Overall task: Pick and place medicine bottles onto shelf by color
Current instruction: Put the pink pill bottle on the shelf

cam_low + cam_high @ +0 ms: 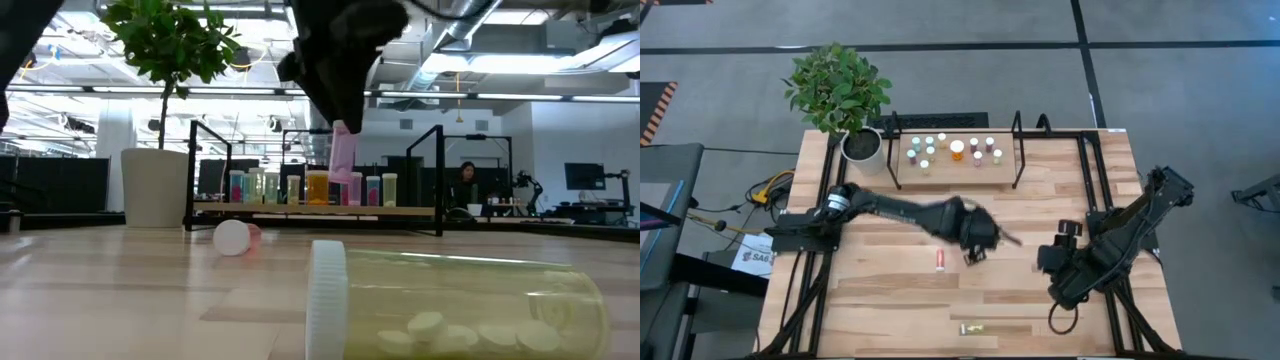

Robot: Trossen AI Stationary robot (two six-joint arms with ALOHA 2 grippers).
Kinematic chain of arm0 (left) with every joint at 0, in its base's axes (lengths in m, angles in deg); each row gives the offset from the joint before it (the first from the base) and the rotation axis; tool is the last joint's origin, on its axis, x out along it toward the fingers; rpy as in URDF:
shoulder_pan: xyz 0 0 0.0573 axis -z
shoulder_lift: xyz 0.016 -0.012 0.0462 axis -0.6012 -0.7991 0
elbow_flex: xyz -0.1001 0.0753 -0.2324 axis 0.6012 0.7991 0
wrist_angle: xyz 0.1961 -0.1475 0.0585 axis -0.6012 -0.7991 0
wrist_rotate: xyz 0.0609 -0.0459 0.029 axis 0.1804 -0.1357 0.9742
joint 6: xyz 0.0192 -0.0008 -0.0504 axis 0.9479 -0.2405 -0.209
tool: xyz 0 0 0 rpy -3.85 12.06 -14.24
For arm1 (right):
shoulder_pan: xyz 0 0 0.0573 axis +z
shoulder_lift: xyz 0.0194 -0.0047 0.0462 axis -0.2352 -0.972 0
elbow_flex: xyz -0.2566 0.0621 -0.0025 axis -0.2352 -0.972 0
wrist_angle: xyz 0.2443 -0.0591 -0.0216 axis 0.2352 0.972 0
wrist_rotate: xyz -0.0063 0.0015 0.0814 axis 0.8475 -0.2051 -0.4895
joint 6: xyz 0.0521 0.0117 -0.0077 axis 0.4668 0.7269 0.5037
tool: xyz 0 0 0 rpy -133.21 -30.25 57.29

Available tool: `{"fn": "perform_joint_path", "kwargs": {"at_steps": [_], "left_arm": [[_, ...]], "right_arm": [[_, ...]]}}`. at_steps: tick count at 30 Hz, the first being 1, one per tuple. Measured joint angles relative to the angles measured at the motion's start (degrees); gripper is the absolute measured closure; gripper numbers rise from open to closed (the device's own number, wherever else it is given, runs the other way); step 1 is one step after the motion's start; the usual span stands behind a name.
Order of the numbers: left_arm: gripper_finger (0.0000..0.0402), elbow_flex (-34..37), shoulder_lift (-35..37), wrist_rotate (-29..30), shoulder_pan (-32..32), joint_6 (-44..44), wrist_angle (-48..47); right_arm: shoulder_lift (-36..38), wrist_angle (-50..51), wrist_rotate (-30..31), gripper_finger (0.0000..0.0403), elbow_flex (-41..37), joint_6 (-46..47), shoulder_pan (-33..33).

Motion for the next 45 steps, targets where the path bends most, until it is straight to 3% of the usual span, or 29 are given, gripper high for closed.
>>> {"fn": "perform_joint_path", "kwargs": {"at_steps": [7,10,15,22,30,37,45], "left_arm": [[0.0279,-3.47,-0.02,-1.37,-9.4,12.57,-2.03],[0.0279,-3.68,-0.04,-5.42,-13.67,18.03,-0.75],[0.0279,-3.68,-0.09,-10.9,-20.34,22.52,-0.4],[0.0279,-3.42,-0.09,-11.11,-26.65,24.94,-0.77],[0.0279,-1.91,-0.09,-11.53,-27.76,21.59,-1.33],[0.0279,-1.94,1.5,-7.68,-25.67,17.67,-1.69],[0.0279,-1.88,2.76,-4.62,-25.76,17.73,-4.65]], "right_arm": [[6.95,-1.71,-0.09,0.0168,-7.46,-0.08,-5.72],[9.79,-2.68,-0.13,0.0168,-10.2,-0.7,-9.62],[14.92,-2.83,0.4,0.0168,-12.57,-2.77,-17.74],[17.39,-4.56,4.48,0.0168,-15.32,-7.69,-30.48],[17.85,-8.84,4.46,0.0168,-20.08,-18.71,-40.51],[22.86,-10.11,4.45,0.0168,-22.91,-29.07,-50.17],[25.1,-15.95,4.07,0.0168,-25.17,-33.24,-53.96]]}}
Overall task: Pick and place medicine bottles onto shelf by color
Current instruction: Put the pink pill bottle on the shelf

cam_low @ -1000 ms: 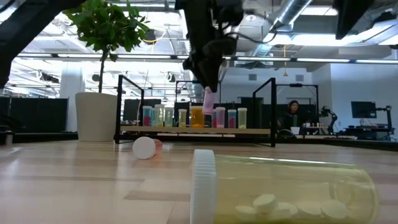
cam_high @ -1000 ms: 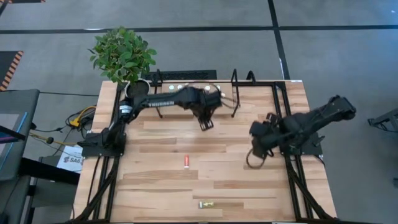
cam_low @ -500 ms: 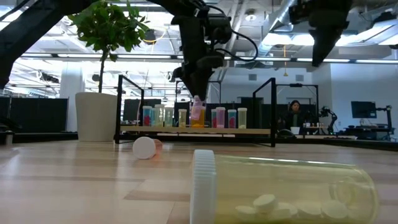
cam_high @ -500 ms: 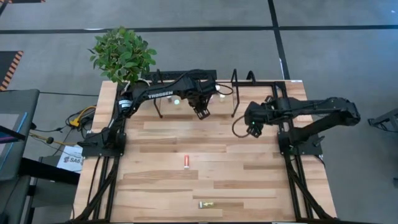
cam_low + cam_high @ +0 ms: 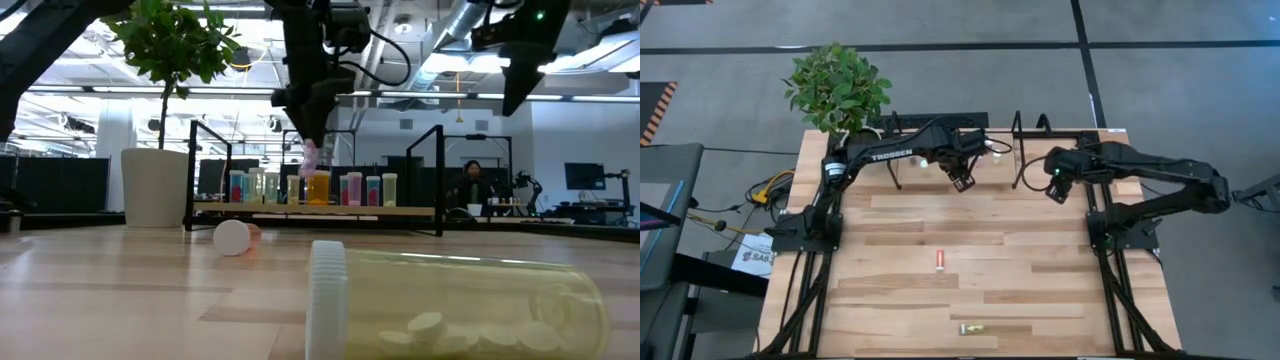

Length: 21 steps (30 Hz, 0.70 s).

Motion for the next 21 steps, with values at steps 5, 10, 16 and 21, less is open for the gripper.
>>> {"fn": "perform_joint_path", "kwargs": {"at_steps": [5,10,16,21], "left_arm": [[0.0279,6.12,4.89,1.28,0.68,0.13,-0.24],[0.0279,21.54,16.58,-2.5,1.56,-0.08,14.95],[0.0279,41.25,29.03,-1.47,2.15,-6.59,37.54],[0.0279,44.69,30.66,-1.15,1.27,-8.2,42.15]], "right_arm": [[-1.17,-3.78,-1.59,0.0168,-1.0,-0.01,-0.42],[-3.1,-7.25,-2.44,0.0168,-1.04,-0.01,-0.61],[-5.46,-10.93,-4.48,0.0168,-1.01,-0.01,-0.65],[-7.76,-12.53,-5.09,0.0168,-0.99,-0.01,-0.64]]}}
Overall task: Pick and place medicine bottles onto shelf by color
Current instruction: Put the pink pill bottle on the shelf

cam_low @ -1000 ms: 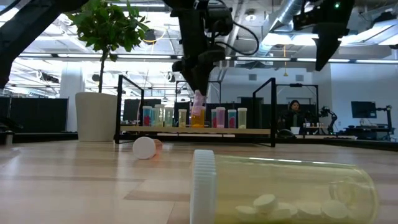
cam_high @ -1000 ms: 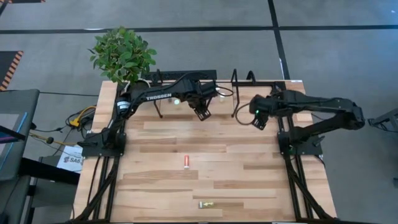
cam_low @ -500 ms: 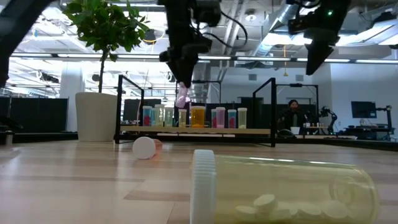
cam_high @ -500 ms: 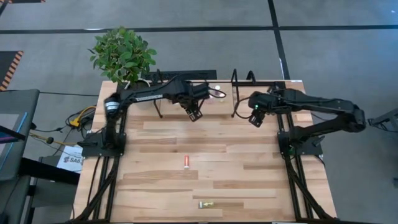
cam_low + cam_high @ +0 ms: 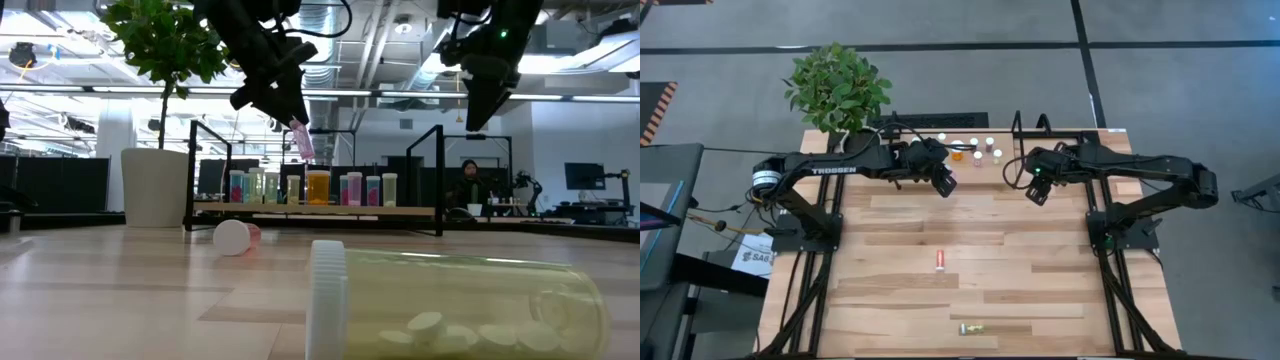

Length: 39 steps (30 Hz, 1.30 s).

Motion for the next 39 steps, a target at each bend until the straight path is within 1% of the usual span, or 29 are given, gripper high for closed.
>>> {"fn": "perform_joint_path", "kwargs": {"at_steps": [4,13,17,22,29,35,39], "left_arm": [[0.0279,0.04,-1.0,-0.41,-0.56,1.7,0.52],[0.0279,0.0,-3.23,-0.63,-1.37,4.37,0.65],[0.0279,0.03,-3.74,-0.94,-2.0,6.35,0.55],[0.0279,-0.05,-5.0,-1.94,-2.64,8.77,1.04],[0.0279,-0.11,-7.47,-2.84,-3.18,10.21,1.03],[0.0279,-0.07,-7.48,-2.54,-4.27,11.82,0.71],[0.0279,-0.07,-7.48,-3.65,-5.39,12.9,0.31]], "right_arm": [[-2.4,-0.44,-1.15,0.0168,0.0,-0.26,0.0],[-8.36,-0.33,-1.08,0.0168,0.07,-0.42,0.23],[-8.65,0.65,-0.46,0.0168,0.13,-0.82,0.5],[-3.71,-1.84,1.38,0.0168,0.06,-1.78,-0.88],[4.0,-8.08,1.02,0.0168,0.07,-3.31,-1.86],[7.16,-9.72,0.96,0.0168,0.04,-4.4,-1.87],[7.88,-9.73,0.89,0.0168,0.04,-4.52,-1.84]]}}
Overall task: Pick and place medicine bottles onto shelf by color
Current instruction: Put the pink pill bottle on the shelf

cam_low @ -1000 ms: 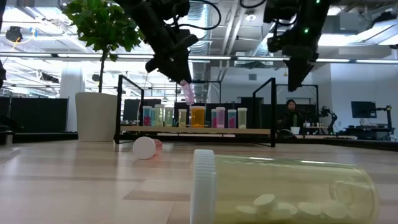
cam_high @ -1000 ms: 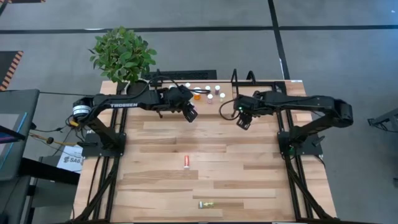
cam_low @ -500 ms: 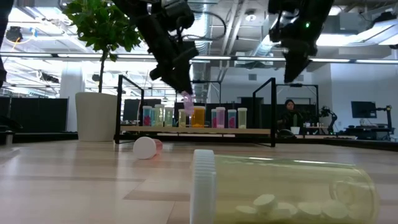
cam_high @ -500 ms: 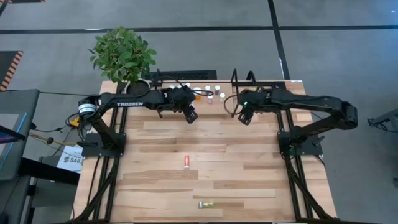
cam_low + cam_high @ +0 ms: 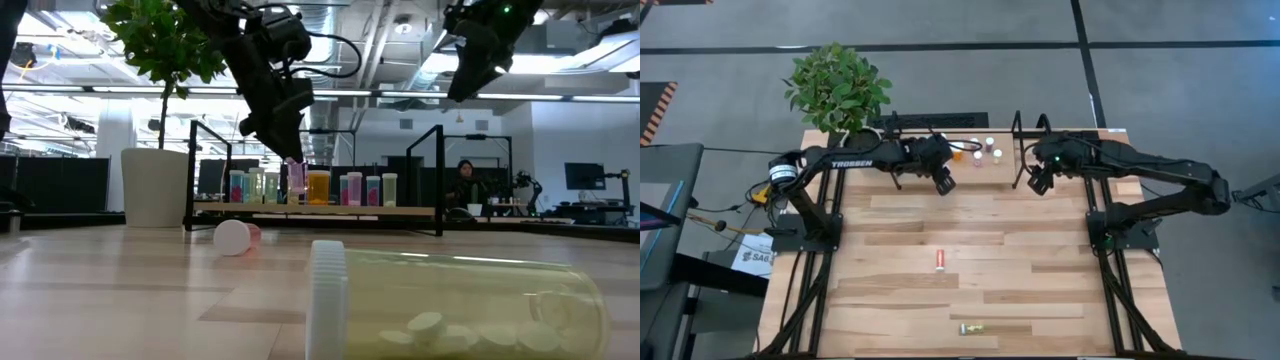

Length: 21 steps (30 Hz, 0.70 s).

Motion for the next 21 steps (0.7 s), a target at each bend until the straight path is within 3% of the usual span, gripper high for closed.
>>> {"fn": "perform_joint_path", "kwargs": {"at_steps": [21], "left_arm": [[0.0278,-0.09,-1.92,-0.91,-1.78,0.42,-1.47]], "right_arm": [[-0.05,-0.05,-0.22,0.0168,0.0,-1.9,0.03]]}}
